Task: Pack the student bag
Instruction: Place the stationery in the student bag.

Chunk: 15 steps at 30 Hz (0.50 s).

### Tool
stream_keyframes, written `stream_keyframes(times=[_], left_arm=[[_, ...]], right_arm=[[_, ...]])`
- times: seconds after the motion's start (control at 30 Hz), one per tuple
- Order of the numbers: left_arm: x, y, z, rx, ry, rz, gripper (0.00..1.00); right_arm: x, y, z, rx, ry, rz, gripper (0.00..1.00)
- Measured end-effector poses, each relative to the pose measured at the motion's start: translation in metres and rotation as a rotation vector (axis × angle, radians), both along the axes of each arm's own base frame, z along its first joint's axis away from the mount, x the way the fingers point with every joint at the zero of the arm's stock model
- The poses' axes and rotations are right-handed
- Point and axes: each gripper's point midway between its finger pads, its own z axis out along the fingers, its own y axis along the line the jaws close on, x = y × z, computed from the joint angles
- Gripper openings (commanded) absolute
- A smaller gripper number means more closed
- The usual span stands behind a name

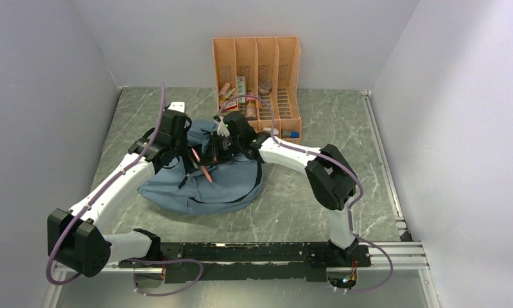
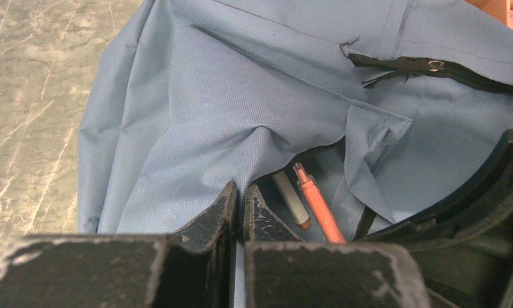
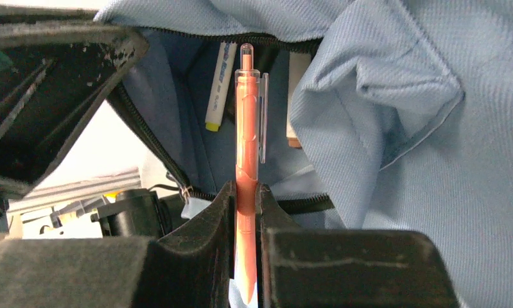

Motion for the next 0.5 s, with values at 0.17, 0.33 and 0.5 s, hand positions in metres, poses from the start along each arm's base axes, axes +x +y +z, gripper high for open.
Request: stream_keyframes(times=[0.17,0.33,0.5], left_arm=[[0.0,0.0,0.0,0.0,0.0,0.0,0.05],[0.0,0.0,0.0,0.0,0.0,0.0,0.05],[0.0,0.0,0.0,0.0,0.0,0.0,0.05]], right_arm=[[0.008,0.01,-0.003,-0.016,0.009,0.009,0.0],[0.022,0.025,-0.007,-0.023,0.009,0.013,0.0],[0.036,0.041,-0.006,0.002,-0.002,0.013,0.0]])
